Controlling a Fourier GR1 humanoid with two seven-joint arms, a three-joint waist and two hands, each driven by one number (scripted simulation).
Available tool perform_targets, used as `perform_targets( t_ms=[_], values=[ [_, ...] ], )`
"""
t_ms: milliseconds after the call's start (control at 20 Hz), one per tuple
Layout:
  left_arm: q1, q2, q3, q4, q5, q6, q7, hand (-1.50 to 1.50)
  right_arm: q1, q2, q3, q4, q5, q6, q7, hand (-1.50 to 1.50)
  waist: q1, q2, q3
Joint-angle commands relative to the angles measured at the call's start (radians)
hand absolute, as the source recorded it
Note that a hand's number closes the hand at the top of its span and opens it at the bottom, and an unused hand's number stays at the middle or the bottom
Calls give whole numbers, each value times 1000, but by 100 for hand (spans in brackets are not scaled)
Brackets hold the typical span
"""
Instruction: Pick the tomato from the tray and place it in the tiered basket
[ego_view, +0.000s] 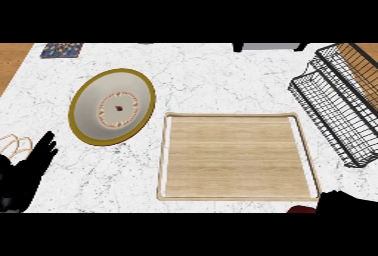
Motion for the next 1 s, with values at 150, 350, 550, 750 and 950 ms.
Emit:
perform_targets(
  t_ms=[150, 350, 550, 750, 950],
  values=[
    [-12, 3, 3, 23, -15, -1, -24, 0, -130, 9, -196, -157, -273, 131, 65, 150, 24, 5, 0],
    [14, -16, -23, -4, -23, -13, -28, 0, -310, 39, -302, 19, -339, 168, 23, 150, 38, 6, 1],
    [-66, -15, -23, 38, -23, -2, 11, 0, -429, 166, -317, 151, -512, 134, 0, 150, 45, 15, 3],
    [-74, -17, -29, 56, -37, -8, 0, 0, -661, 104, -490, 295, -711, 250, 32, 150, 39, 8, 1],
    [-50, -11, -7, 69, -37, -22, -54, 0, -809, 47, -593, 531, -778, 294, -36, 150, 38, 6, 1]
  ],
)
